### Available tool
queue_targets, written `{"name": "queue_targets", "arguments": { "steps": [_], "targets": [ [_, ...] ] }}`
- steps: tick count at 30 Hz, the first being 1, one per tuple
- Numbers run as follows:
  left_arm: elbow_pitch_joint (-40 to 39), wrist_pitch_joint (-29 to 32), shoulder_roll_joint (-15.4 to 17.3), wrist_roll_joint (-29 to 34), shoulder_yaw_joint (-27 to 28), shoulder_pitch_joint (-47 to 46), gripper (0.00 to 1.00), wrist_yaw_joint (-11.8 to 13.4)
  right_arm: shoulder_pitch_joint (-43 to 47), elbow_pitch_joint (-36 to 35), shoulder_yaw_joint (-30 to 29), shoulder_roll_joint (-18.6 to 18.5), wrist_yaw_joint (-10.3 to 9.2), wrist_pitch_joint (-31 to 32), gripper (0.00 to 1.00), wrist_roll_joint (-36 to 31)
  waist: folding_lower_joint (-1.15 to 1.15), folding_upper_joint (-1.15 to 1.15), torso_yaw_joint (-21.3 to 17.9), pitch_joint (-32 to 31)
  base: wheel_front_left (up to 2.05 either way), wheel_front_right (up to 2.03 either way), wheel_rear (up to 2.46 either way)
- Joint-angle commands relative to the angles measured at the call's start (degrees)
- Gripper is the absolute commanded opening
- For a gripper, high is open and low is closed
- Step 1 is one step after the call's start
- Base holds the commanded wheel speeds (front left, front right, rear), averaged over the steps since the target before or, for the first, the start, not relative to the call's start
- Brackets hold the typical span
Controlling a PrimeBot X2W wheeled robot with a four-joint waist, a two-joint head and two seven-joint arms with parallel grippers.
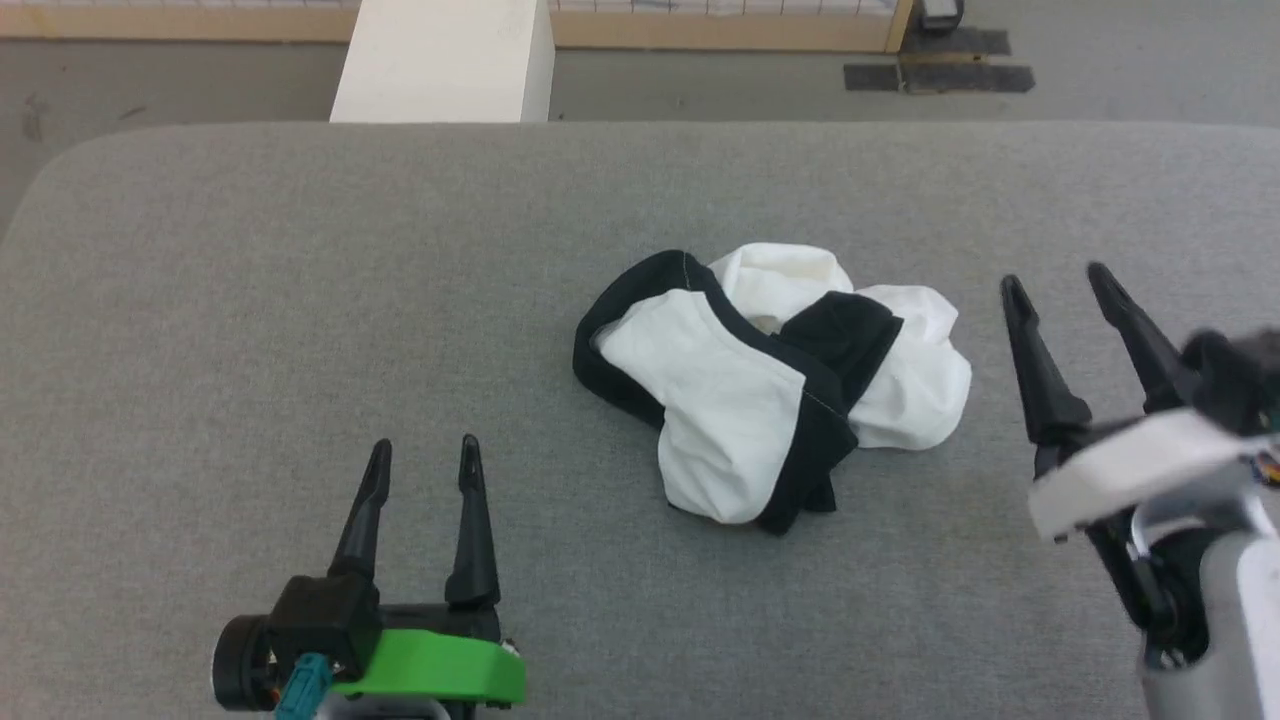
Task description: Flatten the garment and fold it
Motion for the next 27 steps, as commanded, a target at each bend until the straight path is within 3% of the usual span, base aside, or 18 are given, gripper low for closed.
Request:
{"name": "queue_targets", "arguments": {
  "steps": [1,12,20,21,22,24,27],
  "targets": [
    [0.35,-0.28,-0.78,0.70,0.28,-1.34,1.00,-0.67,-2.36,0.86,1.52,-1.71,-0.09,3.02,1.00,1.64,0.00,0.00,1.65,2.36,0.00,0.00,0.00],
    [3.07,-0.28,-5.57,3.76,1.64,-4.66,1.00,-5.01,-13.90,9.33,11.46,-11.94,-0.09,19.92,1.00,8.57,0.00,0.00,7.17,8.01,0.00,0.00,0.00],
    [4.19,-0.28,-7.95,5.10,3.19,-4.82,1.00,-7.07,-16.22,14.39,16.15,-14.94,-0.09,24.37,1.00,11.35,0.00,0.00,9.11,9.63,0.00,0.00,0.00],
    [4.32,-0.28,-8.13,5.24,3.33,-4.83,1.00,-7.30,-16.23,14.77,16.29,-15.05,-0.09,24.34,0.87,11.49,0.00,0.00,9.19,9.62,0.00,0.00,0.00],
    [4.49,-0.28,-8.35,5.40,3.51,-4.82,1.00,-7.52,-16.22,15.29,16.22,-15.07,-0.09,24.30,0.47,11.63,0.00,0.00,9.22,9.55,0.00,0.00,0.00],
    [4.74,-0.28,-8.67,5.68,3.89,-4.83,1.00,-7.78,-16.24,15.90,15.93,-14.90,-0.09,23.43,0.00,11.34,0.00,0.00,9.04,9.22,0.00,0.00,0.00],
    [5.06,-0.28,-8.93,6.17,4.57,-4.60,1.00,-8.15,-16.53,16.18,15.40,-14.06,-0.09,21.19,0.00,11.08,0.00,0.00,8.19,8.20,0.00,0.00,0.00]
  ]
}}
